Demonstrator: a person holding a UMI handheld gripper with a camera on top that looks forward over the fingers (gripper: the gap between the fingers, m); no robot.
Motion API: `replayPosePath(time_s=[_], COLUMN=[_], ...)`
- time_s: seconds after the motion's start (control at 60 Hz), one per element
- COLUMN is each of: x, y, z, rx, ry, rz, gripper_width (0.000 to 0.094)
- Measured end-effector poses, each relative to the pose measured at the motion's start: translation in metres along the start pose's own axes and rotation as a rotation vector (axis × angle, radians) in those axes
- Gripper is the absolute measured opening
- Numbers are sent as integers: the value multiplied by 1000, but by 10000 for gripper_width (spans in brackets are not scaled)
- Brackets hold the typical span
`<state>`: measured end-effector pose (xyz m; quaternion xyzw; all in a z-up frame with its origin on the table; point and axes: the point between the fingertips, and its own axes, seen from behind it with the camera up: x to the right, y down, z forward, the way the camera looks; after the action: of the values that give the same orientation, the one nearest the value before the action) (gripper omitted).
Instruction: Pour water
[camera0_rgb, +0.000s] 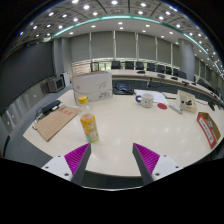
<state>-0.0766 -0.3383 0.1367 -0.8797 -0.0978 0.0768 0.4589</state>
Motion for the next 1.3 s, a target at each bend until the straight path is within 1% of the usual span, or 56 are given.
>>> replayPosePath(time_s=[0.117, 0.183, 0.35, 0.4, 0.433, 0.483, 0.533, 0.567, 0.6, 0.683, 0.833, 0.9, 0.983, 1.05, 1.117, 1.217, 1.3], x=[-54, -75, -92, -93, -92, -88, -86, -84, -87, -84, -85, -91, -95, -96, -98, -87, -75], y=[-6, -13, -38, -44, -46, -50, -50, -48, -52, -55, -57, -66, -90, -118, -156, -213, -269], z=[42, 71, 138, 155, 166, 184, 191, 196, 199, 204, 204, 201, 195, 190, 189, 187, 194], rx=[58, 95, 179, 198, 205, 217, 225, 221, 238, 252, 241, 238, 257, 282, 320, 382, 423], ry=[-11, 5, 79, 89, 103, 124, 143, 157, 148, 158, 160, 136, 104, 69, 22, -80, -199], rz=[-8, -4, 56, 85, 96, 93, 80, 70, 66, 44, -12, -29, -21, 23, 107, 269, 459], gripper_width=[864, 861, 862, 847, 825, 764, 677, 602, 523, 504, 402, 404, 404, 403, 403, 402, 402])
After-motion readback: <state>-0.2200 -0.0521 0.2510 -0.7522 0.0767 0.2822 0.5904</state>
